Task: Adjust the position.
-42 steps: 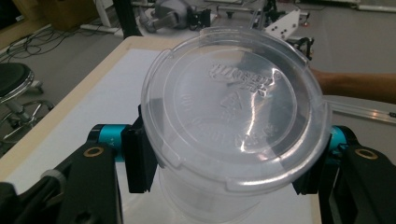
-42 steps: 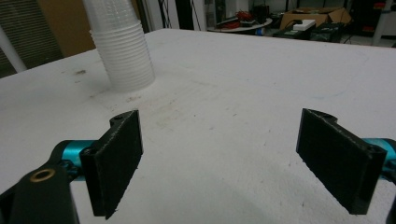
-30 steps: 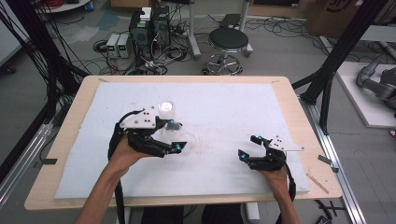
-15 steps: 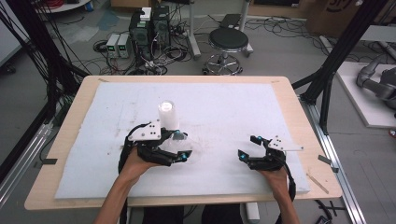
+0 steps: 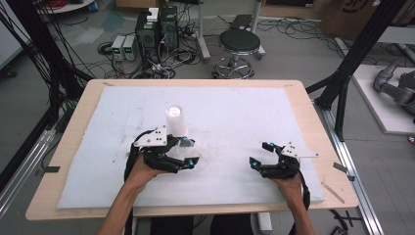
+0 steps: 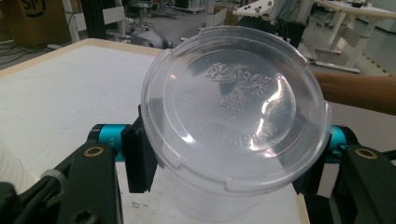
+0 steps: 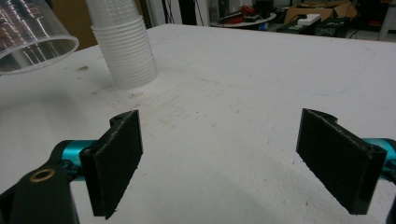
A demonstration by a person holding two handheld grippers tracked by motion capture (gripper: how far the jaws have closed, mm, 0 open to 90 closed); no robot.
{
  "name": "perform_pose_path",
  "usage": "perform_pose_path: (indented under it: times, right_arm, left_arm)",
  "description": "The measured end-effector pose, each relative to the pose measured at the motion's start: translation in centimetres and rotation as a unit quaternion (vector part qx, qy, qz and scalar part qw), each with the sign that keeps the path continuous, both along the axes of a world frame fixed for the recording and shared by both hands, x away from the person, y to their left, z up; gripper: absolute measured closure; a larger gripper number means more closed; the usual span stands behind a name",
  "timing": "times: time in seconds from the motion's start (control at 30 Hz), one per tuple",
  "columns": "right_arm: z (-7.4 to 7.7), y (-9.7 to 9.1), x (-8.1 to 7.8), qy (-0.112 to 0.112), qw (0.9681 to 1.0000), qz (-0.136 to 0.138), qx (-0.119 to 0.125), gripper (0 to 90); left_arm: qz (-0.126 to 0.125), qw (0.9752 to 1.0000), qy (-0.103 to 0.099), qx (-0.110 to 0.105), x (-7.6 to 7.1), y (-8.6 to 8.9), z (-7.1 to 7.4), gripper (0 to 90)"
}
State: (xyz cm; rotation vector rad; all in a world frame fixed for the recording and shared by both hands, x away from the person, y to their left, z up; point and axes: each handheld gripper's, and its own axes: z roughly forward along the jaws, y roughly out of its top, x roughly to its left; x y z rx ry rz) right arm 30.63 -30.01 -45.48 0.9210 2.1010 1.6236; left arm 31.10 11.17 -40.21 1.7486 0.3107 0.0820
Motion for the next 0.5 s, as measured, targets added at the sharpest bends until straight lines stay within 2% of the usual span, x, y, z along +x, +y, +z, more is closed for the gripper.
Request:
perform_pose_path:
  times: [0.23, 0.3, 0.33, 0.5]
  right_arm:
    - [0.1, 0.0, 0.0, 0.002, 1.0000, 0.005, -0.001, 14.6]
    - [0.1, 0.0, 0.1, -0.003, 0.9999, 0.015, -0.005, 14.6]
    - [0.3, 0.0, 0.1, -0.006, 0.9995, 0.029, -0.013, 14.6]
    - [1.9, 0.3, 0.1, -0.005, 0.9969, 0.078, -0.004, 14.6]
  left_arm:
    - [-0.003, 1.0000, -0.001, 0.000, 0.1, 0.1, 0.1, 37.3]
    - [-0.006, 1.0000, -0.001, -0.003, 0.1, 0.1, 0.1, 37.3]
    - [-0.007, 1.0000, -0.003, -0.005, 0.2, 0.1, 0.1, 37.3]
    - [-0.011, 0.9998, -0.003, -0.013, 0.3, -0.1, 0.1, 37.3]
